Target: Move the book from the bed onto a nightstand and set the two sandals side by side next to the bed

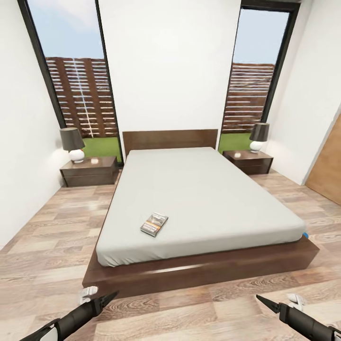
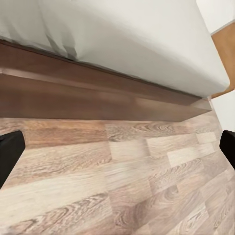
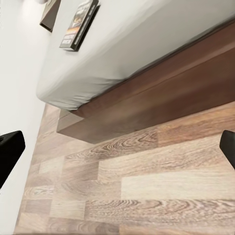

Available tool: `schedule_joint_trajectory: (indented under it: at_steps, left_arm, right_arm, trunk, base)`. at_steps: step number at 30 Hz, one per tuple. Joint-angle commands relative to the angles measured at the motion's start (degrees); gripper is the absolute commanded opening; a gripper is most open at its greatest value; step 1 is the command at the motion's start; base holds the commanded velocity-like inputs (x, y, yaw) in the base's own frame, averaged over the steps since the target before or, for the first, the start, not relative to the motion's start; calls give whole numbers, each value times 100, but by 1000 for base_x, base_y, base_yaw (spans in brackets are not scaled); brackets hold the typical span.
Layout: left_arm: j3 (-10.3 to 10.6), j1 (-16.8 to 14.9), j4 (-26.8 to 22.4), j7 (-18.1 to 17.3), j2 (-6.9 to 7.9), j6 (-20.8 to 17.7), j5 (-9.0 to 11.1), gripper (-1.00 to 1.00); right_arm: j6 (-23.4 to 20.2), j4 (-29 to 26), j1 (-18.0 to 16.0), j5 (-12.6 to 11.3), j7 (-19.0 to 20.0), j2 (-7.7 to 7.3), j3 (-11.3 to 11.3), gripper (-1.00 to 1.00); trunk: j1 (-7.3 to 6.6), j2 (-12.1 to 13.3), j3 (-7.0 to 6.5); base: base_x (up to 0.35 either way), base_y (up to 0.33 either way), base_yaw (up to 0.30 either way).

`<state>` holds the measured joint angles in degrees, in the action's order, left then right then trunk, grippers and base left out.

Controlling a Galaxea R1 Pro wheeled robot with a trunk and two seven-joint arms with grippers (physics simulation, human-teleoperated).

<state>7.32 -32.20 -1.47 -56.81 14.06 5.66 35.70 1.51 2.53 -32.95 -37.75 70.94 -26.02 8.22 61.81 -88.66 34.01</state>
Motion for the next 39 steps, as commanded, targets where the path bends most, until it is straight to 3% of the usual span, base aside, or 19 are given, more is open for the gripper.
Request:
schedule_joint_trajectory:
  at_steps: [1,23,39]
  left_arm:
    - [46,-5,6,-5,0,58,25,100]
    - [41,-4,6,-5,-77,58,25,100]
    - [41,-2,6,100,-79,58,25,100]
  right_arm:
    - [16,20,-10,-49,25,0,48,100]
    - [16,19,-10,-49,42,-8,40,100]
    - [16,19,-10,-49,43,-8,39,100]
  trunk:
    - [0,-3,12]
    - [0,-3,65]
    - [0,-3,65]
  base:
    - [0,0,160]
    - [0,0,175]
    - [0,0,14]
